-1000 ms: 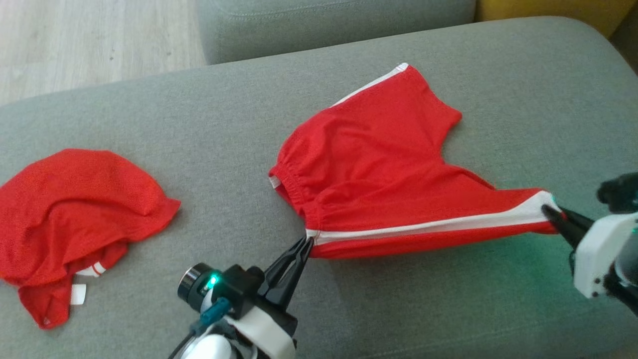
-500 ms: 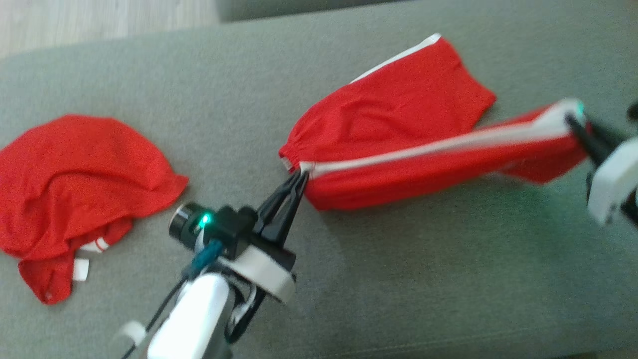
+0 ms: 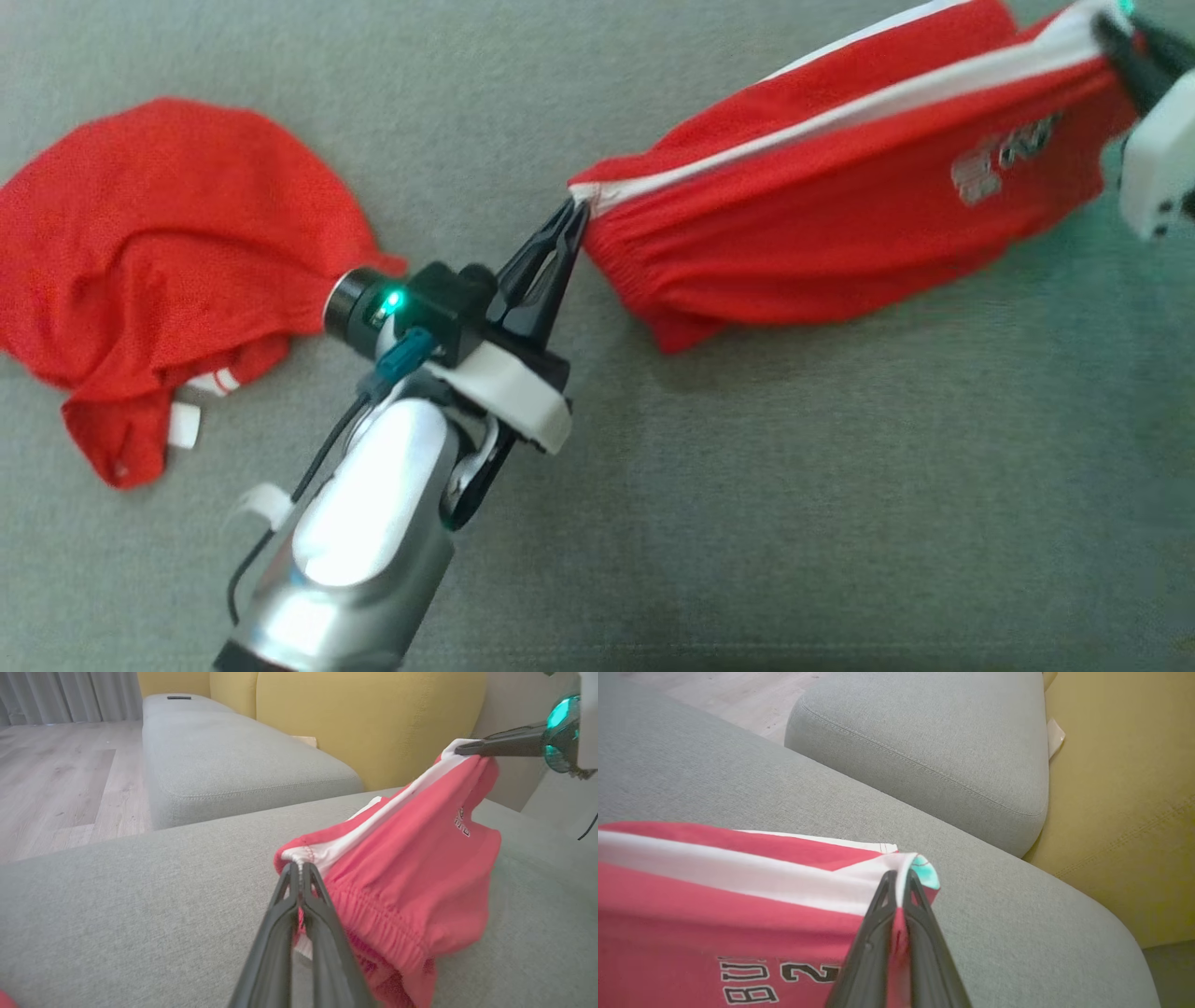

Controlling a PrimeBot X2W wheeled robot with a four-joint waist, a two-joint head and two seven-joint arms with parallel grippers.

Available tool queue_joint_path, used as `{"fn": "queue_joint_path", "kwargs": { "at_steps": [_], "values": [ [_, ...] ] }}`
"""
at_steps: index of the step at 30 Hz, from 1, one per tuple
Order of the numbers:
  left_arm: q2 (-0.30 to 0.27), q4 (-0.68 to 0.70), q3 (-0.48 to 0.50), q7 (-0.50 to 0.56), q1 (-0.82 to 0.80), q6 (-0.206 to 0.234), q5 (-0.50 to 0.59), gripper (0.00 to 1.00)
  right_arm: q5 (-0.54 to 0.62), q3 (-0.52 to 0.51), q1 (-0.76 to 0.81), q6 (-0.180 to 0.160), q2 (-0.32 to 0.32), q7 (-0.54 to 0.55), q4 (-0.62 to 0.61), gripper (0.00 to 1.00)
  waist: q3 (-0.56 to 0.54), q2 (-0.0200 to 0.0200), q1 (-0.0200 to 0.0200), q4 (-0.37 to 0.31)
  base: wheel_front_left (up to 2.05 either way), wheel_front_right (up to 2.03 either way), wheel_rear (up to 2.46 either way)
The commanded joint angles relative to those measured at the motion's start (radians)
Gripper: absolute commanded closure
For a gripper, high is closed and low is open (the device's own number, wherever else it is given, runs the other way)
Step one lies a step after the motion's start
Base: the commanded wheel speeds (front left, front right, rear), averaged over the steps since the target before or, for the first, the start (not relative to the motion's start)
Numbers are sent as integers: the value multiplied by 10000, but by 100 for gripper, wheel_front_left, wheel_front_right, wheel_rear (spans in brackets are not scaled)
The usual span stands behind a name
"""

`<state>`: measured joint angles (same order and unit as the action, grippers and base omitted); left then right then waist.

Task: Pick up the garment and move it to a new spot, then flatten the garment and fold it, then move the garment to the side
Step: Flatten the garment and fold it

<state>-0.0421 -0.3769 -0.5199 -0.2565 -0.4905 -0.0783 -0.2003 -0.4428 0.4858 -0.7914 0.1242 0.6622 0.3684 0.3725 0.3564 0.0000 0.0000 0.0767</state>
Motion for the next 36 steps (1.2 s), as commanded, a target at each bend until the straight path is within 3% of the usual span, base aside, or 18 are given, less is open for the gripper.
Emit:
{"fn": "queue_joint_path", "kwargs": {
  "at_steps": [1, 18, 19, 21, 22, 29, 36],
  "values": [
    [-90, 224, 196, -53, -423, 103, -99, 100, 95, 59, -319, 65, 289, -164, 4, 100, 350, 0, 0, 307, 0, 0, 0],
    [-83, -237, -865, -53, -1549, 755, -1049, 100, -291, 1876, -2825, 65, -199, -1857, 2841, 100, 1340, 0, 0, 539, 0, 0, 0],
    [-82, -322, -860, -53, -1575, 768, -1092, 100, -326, 1886, -2916, 65, -245, -1997, 3008, 0, 1351, 0, 0, 531, 0, 0, 0],
    [-82, -450, -840, -53, -1614, 825, -1120, 29, -507, 1856, -3047, 65, -382, -2161, 3378, 0, 1341, 0, 0, 517, 0, 0, 0],
    [-82, -474, -814, -53, -1615, 873, -1166, 0, -564, 1824, -3117, 65, -428, -2311, 3532, 0, 1335, 0, 0, 507, 0, 0, 0],
    [-82, -562, -653, -53, -1453, 960, -1211, 0, -713, 1951, -3073, 65, -466, -3199, 4169, 0, 1003, 0, 0, 345, 0, 0, 0],
    [-82, 156, 519, -53, -745, 1166, -1002, 0, -1268, 988, -2483, 65, -1078, -4968, 4442, 0, 89, 0, 0, -86, 0, 0, 0]
  ]
}}
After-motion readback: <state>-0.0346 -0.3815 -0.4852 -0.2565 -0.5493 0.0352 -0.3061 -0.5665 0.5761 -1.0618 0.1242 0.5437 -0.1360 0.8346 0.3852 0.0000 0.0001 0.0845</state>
